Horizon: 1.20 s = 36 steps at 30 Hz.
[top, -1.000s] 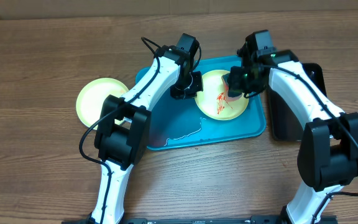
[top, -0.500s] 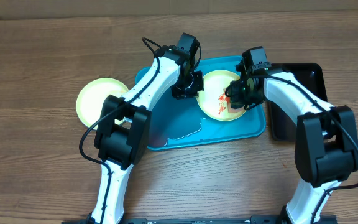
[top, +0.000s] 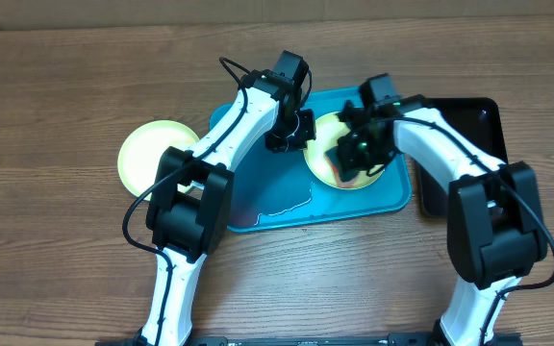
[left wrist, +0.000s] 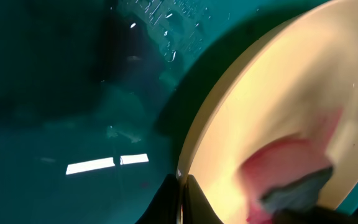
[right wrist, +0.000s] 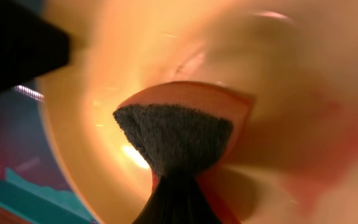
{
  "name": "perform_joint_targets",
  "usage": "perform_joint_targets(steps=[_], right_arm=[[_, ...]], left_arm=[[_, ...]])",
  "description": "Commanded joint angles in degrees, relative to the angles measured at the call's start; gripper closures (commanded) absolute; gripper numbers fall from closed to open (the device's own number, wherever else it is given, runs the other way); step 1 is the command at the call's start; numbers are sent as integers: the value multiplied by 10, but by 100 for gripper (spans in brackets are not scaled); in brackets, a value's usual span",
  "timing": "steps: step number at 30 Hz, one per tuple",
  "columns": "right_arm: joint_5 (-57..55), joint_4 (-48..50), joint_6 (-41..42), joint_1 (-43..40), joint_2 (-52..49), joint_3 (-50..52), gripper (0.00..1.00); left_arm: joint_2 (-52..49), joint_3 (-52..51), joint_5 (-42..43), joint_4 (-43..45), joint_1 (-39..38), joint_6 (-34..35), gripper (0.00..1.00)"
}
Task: Clean dirty plates on tray and stack at the side
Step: 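Scrub the red smear on the yellow plate with the sponge in the right gripper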
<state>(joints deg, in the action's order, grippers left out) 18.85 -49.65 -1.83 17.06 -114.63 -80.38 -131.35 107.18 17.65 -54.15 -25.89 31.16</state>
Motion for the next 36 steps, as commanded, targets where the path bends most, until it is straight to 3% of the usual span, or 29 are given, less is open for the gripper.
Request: perform_joint_targets(steps=[1,10,17,27,36], right_arm=[[17,12,-24,16,-7,-29,96],[-71,72,102,-30,-7,-29,96],[-157,42,159,-77,-7,-29,96],[-59,-32,88,-52,-7,-29,96],[-61,1,74,17,-7,-28,96]], left_arm=[[24,5,14,5,-6,-7,96],[24,5,14,4,-6,-8,96],[24,5,10,4,-5,-8,96],[24,5,-2,5,-6,-8,96],[24,5,-1,4,-6,-8,96]])
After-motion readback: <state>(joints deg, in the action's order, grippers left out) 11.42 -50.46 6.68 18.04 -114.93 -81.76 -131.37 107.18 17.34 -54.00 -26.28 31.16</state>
